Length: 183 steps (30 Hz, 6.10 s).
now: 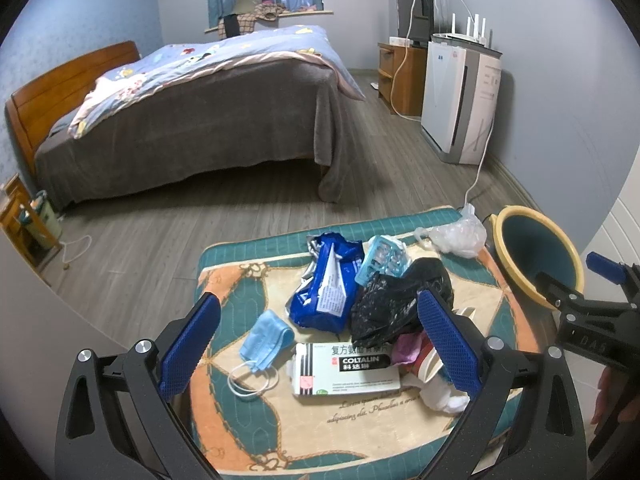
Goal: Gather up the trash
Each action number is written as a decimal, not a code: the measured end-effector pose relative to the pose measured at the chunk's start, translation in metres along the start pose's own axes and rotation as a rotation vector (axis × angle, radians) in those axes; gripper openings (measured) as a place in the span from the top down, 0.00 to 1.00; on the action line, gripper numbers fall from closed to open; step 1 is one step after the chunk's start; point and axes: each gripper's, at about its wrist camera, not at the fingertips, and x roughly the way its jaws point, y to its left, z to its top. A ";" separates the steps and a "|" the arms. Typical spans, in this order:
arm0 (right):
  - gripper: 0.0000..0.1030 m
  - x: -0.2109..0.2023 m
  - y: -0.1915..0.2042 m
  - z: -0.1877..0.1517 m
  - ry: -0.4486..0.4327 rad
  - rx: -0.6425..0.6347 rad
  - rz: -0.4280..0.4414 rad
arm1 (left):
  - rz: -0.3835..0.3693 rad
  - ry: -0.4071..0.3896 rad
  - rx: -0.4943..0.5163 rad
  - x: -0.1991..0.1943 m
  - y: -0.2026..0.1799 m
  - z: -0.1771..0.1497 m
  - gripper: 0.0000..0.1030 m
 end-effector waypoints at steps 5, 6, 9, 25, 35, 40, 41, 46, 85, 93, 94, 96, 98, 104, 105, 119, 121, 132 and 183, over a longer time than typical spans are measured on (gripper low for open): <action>0.05 0.000 0.000 0.000 0.001 -0.001 -0.001 | 0.000 0.002 -0.001 0.000 0.000 0.000 0.05; 0.05 0.000 0.000 0.000 0.002 -0.002 -0.001 | 0.001 0.001 -0.001 0.000 0.000 0.000 0.05; 0.05 0.000 0.000 -0.001 0.002 -0.002 -0.001 | 0.001 0.002 0.000 0.000 0.000 0.000 0.05; 0.05 0.000 0.001 -0.001 0.002 -0.002 -0.002 | 0.001 0.003 0.000 0.001 -0.001 0.000 0.05; 0.05 0.000 0.001 -0.001 0.004 -0.002 -0.001 | 0.001 0.005 0.000 0.001 0.000 -0.001 0.05; 0.05 0.001 0.001 -0.003 0.007 -0.003 -0.002 | 0.001 0.006 0.000 0.001 0.000 -0.001 0.05; 0.05 0.001 0.001 -0.003 0.009 -0.001 -0.001 | 0.001 0.007 -0.001 0.001 0.000 -0.001 0.05; 0.05 0.004 0.000 -0.002 0.022 0.016 0.008 | -0.017 0.009 -0.022 0.002 0.002 -0.002 0.05; 0.72 0.115 0.053 0.024 0.375 0.054 0.258 | -0.089 0.239 0.091 0.187 0.025 -0.001 0.06; 0.74 0.078 0.025 0.059 0.192 0.049 0.206 | -0.113 0.261 0.069 0.204 0.020 0.000 0.07; 0.74 0.077 0.021 0.063 0.170 0.043 0.183 | -0.118 0.265 0.077 0.206 0.017 0.000 0.07; 0.74 0.078 0.016 0.068 0.148 0.039 0.153 | -0.129 0.290 0.105 0.211 0.008 -0.004 0.08; 0.74 0.082 0.011 0.071 0.145 0.044 0.128 | -0.132 0.315 0.124 0.215 0.003 -0.010 0.09; 0.74 0.088 -0.006 0.075 0.109 0.075 0.083 | -0.134 0.337 0.161 0.216 -0.004 -0.016 0.23; 0.74 0.088 -0.008 0.075 0.100 0.081 0.079 | -0.131 0.336 0.167 0.214 -0.005 -0.017 0.24; 0.74 0.070 -0.031 0.084 0.051 0.113 0.090 | -0.074 0.177 0.170 0.143 -0.009 0.012 0.30; 0.73 0.064 -0.041 0.089 0.032 0.130 0.086 | -0.098 0.135 0.173 0.125 -0.019 0.022 0.30; 0.73 0.039 -0.119 0.098 -0.038 0.221 0.000 | -0.248 -0.004 0.244 0.060 -0.122 0.062 0.29; 0.06 0.076 -0.226 0.074 0.090 0.298 -0.153 | -0.330 0.030 0.352 0.083 -0.243 0.065 0.06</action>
